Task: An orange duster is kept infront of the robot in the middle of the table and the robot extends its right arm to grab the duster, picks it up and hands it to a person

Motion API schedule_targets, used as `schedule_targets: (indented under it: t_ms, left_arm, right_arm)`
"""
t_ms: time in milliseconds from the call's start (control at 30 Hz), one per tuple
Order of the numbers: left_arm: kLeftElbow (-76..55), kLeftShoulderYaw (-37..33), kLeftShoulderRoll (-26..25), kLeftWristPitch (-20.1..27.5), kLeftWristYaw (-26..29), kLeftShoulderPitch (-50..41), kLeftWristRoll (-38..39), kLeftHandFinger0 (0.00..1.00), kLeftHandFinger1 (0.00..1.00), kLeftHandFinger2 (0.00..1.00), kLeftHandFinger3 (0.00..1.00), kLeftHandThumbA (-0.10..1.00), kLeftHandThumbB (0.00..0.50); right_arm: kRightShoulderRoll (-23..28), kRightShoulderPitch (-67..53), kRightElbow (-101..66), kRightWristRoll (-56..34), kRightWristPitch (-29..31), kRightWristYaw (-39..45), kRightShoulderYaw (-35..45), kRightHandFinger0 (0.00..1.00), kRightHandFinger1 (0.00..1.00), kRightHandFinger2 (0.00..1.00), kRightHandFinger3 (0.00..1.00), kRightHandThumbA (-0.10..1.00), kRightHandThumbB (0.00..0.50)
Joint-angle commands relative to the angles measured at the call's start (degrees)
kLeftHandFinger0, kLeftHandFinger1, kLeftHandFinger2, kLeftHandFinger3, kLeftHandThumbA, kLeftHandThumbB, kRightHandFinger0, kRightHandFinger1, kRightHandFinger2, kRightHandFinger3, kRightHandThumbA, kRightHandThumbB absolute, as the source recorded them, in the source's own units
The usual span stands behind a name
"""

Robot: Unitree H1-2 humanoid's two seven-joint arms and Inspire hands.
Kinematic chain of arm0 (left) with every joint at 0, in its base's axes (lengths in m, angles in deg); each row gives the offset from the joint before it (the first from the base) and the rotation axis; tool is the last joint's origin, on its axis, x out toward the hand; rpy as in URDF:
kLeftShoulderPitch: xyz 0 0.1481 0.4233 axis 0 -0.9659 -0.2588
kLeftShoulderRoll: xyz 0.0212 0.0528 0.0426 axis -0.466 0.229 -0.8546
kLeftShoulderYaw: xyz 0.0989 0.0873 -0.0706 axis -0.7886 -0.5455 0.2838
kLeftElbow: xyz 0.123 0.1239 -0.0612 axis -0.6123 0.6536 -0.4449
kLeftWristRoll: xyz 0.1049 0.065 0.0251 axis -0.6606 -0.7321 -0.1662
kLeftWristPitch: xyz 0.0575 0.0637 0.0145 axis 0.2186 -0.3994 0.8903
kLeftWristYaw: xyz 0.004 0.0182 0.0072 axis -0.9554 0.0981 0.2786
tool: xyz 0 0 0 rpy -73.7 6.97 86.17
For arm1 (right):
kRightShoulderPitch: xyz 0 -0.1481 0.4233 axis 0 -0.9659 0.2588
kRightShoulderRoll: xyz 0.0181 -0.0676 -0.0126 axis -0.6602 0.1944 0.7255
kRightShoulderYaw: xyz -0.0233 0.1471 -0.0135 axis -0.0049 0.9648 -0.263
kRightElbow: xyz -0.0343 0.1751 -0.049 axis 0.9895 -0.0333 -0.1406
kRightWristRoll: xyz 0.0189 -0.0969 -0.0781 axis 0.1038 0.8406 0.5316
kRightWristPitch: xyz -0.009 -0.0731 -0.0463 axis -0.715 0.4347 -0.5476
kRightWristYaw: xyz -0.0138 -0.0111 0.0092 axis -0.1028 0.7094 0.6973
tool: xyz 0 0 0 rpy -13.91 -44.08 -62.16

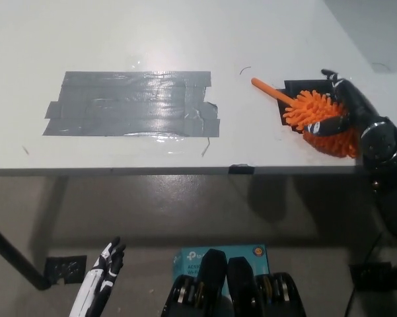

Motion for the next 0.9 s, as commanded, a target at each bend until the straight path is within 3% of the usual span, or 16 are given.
schedule_targets:
  t_ms: [0,400,533,600,633,667,700,733,800,867]
  left_arm:
    - [-1.51,0.02,-0.07,1.44,-0.4,0.65,0.26,1.0,1.0,1.0,1.0,0.92,0.202]
    - [-1.48,0.28,-0.23,1.34,-0.4,1.22,0.51,1.0,1.0,1.0,1.0,0.91,0.217]
    - [-1.3,0.23,-0.27,2.06,-0.23,1.28,0.21,1.0,1.0,1.0,1.0,0.92,0.21]
    - [-1.44,0.14,-0.23,2.01,-0.19,1.29,0.01,1.0,1.0,1.0,1.0,0.92,0.213]
    - [-1.52,0.13,-0.23,1.97,-0.14,1.33,-0.07,1.0,1.0,1.0,1.0,0.92,0.213]
    - [-1.58,0.12,-0.24,1.92,-0.15,1.37,-0.09,1.0,1.0,1.0,1.0,0.92,0.213]
    - [-1.66,0.13,-0.23,1.68,-0.23,1.46,0.02,1.0,1.0,1.0,1.0,0.92,0.214]
    - [-1.76,0.12,-0.23,1.38,-0.35,1.6,0.16,1.0,1.0,1.0,1.0,0.92,0.214]
    - [-1.83,0.09,-0.21,1.08,-0.52,1.93,0.33,1.0,1.0,1.0,1.0,0.92,0.215]
    - [-2.19,0.15,-0.18,0.58,-0.46,1.86,0.33,1.0,1.0,1.0,1.0,0.92,0.226]
  right_arm:
    - [0.17,4.72,3.47,1.17,-0.9,2.63,-2.29,1.0,1.0,1.0,1.0,0.95,0.464]
    - [0.99,9.43,12.59,0.92,-1.17,7.06,-6.15,1.0,1.0,1.0,1.0,0.92,0.477]
    - [1.67,10.96,14.26,1.57,-2.16,11.71,-8.69,1.0,1.0,1.0,1.0,0.9,0.422]
    - [1.52,12.16,17.55,1.09,-1.68,12.09,-9.12,1.0,1.0,1.0,1.0,0.58,0.347]
    - [1.38,12.66,19.02,1.4,-1.21,11.64,-9.48,0.69,0.79,0.79,1.0,0.26,0.277]
    - [1.38,12.97,19.9,1.7,-0.87,11.45,-9.84,0.41,0.46,0.63,1.0,0.29,0.331]
    - [1.52,13.15,20.46,3.11,-0.55,11.35,-11.29,0.17,0.29,0.44,1.0,-0.02,0.294]
    - [1.75,13.36,21.06,4.74,-0.19,11.26,-13.04,0.07,0.2,0.34,1.0,-0.08,0.276]
    - [2.37,13.38,21.48,6.61,0.52,12.25,-15.82,0.07,0.27,0.4,1.0,-0.1,0.268]
    - [2.57,13.48,22.2,7.08,0.41,12.69,-17.4,0.05,0.25,0.38,1.0,-0.1,0.24]
